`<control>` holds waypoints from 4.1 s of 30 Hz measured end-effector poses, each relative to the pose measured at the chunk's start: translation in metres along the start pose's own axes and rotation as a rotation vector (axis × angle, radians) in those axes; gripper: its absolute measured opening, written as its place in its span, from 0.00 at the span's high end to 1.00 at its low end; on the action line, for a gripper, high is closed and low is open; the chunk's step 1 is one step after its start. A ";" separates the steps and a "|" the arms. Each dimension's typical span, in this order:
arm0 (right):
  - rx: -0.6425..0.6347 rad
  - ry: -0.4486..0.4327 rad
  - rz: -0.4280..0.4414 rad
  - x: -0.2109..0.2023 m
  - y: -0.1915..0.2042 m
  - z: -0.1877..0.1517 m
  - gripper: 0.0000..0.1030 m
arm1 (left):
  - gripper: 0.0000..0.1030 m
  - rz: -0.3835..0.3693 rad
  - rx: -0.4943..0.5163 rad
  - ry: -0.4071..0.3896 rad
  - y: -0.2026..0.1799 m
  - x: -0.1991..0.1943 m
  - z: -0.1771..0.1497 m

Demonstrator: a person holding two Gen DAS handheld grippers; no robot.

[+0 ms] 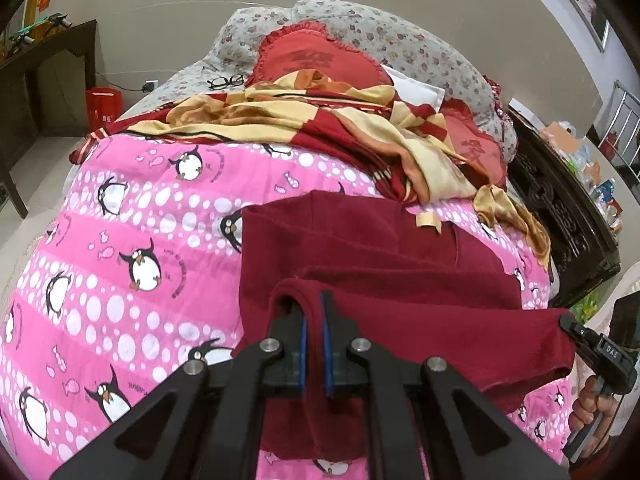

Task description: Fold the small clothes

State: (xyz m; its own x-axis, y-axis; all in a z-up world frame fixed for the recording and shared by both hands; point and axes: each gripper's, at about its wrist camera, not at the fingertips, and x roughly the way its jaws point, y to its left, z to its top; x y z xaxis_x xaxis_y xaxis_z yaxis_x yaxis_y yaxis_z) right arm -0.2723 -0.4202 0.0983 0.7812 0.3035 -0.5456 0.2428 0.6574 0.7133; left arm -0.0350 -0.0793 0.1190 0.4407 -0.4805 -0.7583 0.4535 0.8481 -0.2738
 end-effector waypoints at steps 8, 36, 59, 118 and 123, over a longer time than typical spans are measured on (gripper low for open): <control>0.007 0.011 -0.007 0.009 -0.005 0.006 0.77 | 0.94 0.014 0.013 0.007 -0.002 0.008 0.005; 0.020 0.010 -0.020 0.014 -0.013 0.012 0.77 | 0.94 0.026 0.034 0.005 -0.002 0.015 0.015; 0.053 0.008 -0.101 0.052 -0.028 0.033 0.77 | 0.94 0.076 0.015 0.043 -0.003 0.067 0.036; -0.027 -0.054 -0.243 0.084 -0.001 0.072 0.60 | 0.42 0.053 0.026 -0.006 0.011 0.069 0.066; -0.222 0.007 -0.214 0.096 0.032 0.059 0.60 | 0.42 0.095 0.099 0.022 -0.003 0.089 0.054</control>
State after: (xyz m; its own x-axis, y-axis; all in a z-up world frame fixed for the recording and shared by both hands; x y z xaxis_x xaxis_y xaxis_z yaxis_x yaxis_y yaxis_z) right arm -0.1554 -0.4108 0.0944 0.7221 0.1462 -0.6761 0.2687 0.8413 0.4689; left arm 0.0445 -0.1370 0.0847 0.4683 -0.3933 -0.7912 0.4857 0.8626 -0.1413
